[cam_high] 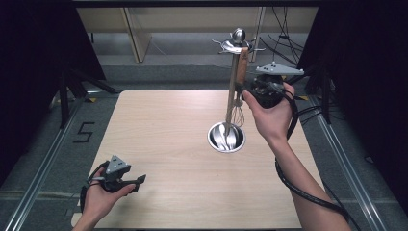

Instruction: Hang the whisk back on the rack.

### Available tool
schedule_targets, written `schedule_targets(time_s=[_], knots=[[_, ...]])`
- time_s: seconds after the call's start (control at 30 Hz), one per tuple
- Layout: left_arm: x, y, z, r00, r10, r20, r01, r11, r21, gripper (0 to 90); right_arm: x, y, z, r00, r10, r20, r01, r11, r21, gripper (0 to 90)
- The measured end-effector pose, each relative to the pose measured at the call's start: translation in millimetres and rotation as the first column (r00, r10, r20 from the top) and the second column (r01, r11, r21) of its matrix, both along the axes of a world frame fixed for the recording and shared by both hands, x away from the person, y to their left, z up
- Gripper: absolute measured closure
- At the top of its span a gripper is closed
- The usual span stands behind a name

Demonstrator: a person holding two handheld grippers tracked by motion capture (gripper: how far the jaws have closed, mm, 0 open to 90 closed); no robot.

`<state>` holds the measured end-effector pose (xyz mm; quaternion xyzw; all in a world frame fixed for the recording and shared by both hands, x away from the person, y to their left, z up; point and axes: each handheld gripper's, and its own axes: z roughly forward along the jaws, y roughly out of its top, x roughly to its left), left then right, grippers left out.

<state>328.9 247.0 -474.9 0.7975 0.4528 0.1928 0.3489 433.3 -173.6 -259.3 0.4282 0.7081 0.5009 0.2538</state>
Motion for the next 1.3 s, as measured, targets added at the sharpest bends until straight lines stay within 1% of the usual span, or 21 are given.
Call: schedule_targets(time_s=[0.03, 0.07, 0.1, 0.17, 0.2, 0.23, 0.27, 0.53, 0.57, 0.63, 0.67, 0.73, 0.77, 0.8, 0.83, 0.97, 1.07, 1.1, 1.17, 1.2, 1.3], knots=[[0.0, -1.2, -0.9, 1.0, 0.007, 0.007, -0.007, 0.9997, -0.023, 30.5, 1.1, 0.2, -0.6, 1.0, 0.0, 0.008, 0.0, 0.9999, -0.011, 70.4], [0.0, -1.1, -0.9, 1.0, 0.006, 0.006, -0.006, 0.9997, -0.022, 30.5, 1.1, 0.2, -0.6, 1.0, 0.0, 0.008, 0.0, 0.9999, -0.011, 70.4], [0.3, 2.6, 1.5, 0.9995, -0.029, -0.012, 0.029, 0.9991, 0.029, 30.5, 1.9, 0.6, -0.9, 0.9999, 0.003, 0.01, -0.003, 0.9999, -0.016, 70.4], [0.3, 2.7, 1.6, 0.9995, -0.029, -0.012, 0.029, 0.9991, 0.029, 30.5, 2.6, 0.3, -1.1, 0.9998, 0.004, 0.021, -0.003, 0.9998, -0.02, 70.4], [0.0, -1.2, -0.7, 0.9999, 0.01, 0.006, -0.01, 0.9998, -0.017, 30.5, 3.4, 0.4, -1.4, 0.9996, 0.009, 0.027, -0.008, 0.9998, -0.019, 70.4], [0.2, -0.9, -0.9, 0.9999, 0.014, 0.006, -0.014, 0.9998, -0.01, 30.5, 2.8, 1.2, -1.2, 0.9999, 0.01, 0.01, -0.01, 0.9999, -0.013, 70.4], [0.1, -1.0, -0.9, 0.9999, 0.014, 0.005, -0.014, 0.9998, -0.012, 30.5, 3.5, 0.4, -1.3, 0.9997, 0.006, 0.026, -0.005, 0.9996, -0.027, 70.4], [0.0, -1.2, -1.1, 1.0, 0.006, 0.006, -0.006, 0.9997, -0.025, 30.5, 2.8, 3.7, -5.8, 1.0, -0.007, 0.005, 0.007, 0.9993, -0.036, 70.4], [-0.1, -1.1, -1.0, 1.0, 0.004, 0.006, -0.004, 0.9997, -0.023, 30.5, 4.1, 3.1, -8.0, 0.9999, -0.002, 0.016, 0.003, 0.9984, -0.057, 70.3], [-0.1, -0.8, -0.8, 1.0, -0.001, 0.004, 0.001, 0.9998, -0.019, 30.5, 4.0, 2.8, -8.1, 0.9998, -0.003, 0.02, 0.004, 0.9983, -0.059, 70.3], [0.1, 1.1, 0.5, 0.9999, -0.015, -0.006, 0.015, 0.9998, 0.009, 30.5, 4.2, 3.0, -8.7, 0.9996, -0.002, 0.028, 0.004, 0.9981, -0.061, 70.3], [0.0, -0.4, -0.5, 1.0, -0.002, 0.001, 0.002, 0.9999, -0.012, 30.5, 3.9, 2.6, -8.4, 0.9992, -0.001, 0.041, 0.004, 0.997, -0.077, 70.2], [0.2, 2.6, 1.4, 0.9995, -0.028, -0.012, 0.028, 0.9992, 0.028, 30.5, 2.9, 3.9, -9.4, 0.9992, -0.012, 0.037, 0.015, 0.9974, -0.071, 70.0], [0.2, 2.6, 1.4, 0.9995, -0.028, -0.012, 0.028, 0.9992, 0.028, 30.5, 2.9, 3.9, -9.4, 0.9992, -0.012, 0.037, 0.015, 0.9974, -0.071, 70.0], [0.2, -0.6, -0.8, 0.9999, 0.012, 0.007, -0.012, 0.9999, -0.003, 30.5, 2.7, 3.5, -9.4, 0.9986, -0.013, 0.051, 0.017, 0.9963, -0.084, 69.9], [0.1, -0.4, -0.8, 1.0, 0.007, 0.004, -0.007, 0.9999, -0.01, 30.5, 0.7, 5.1, -9.9, 0.9979, -0.01, 0.063, 0.016, 0.9952, -0.096, 68.2], [0.0, -0.3, -0.6, 0.9999, 0.01, 0.001, -0.01, 0.9999, -0.009, 30.5, 0.2, 5.5, -9.4, 0.9964, -0.002, 0.085, 0.011, 0.994, -0.109, 66.3], [-0.2, 1.5, 0.9, 0.9999, -0.01, -0.008, 0.01, 0.9999, 0.009, 30.5, -1.9, 7.2, -8.7, 0.9961, -0.002, 0.088, 0.012, 0.9938, -0.111, 64.0], [0.0, 1.9, 1.1, 0.9998, -0.015, -0.008, 0.015, 0.9998, 0.014, 30.5, -2.1, 7.2, -8.8, 0.9946, -0.003, 0.104, 0.015, 0.993, -0.117, 63.1], [-0.1, 1.7, 1.1, 0.9999, -0.014, -0.008, 0.014, 0.9998, 0.012, 30.5, -2.0, 5.9, -7.7, 0.993, 0.011, 0.118, 0.006, 0.9902, -0.139, 61.8], [-0.3, 1.9, 1.2, 0.9999, -0.013, -0.009, 0.013, 0.9998, 0.013, 30.5, -3.8, 5.3, -7.5, 0.9911, 0.009, 0.133, 0.01, 0.9896, -0.144, 57.8]])
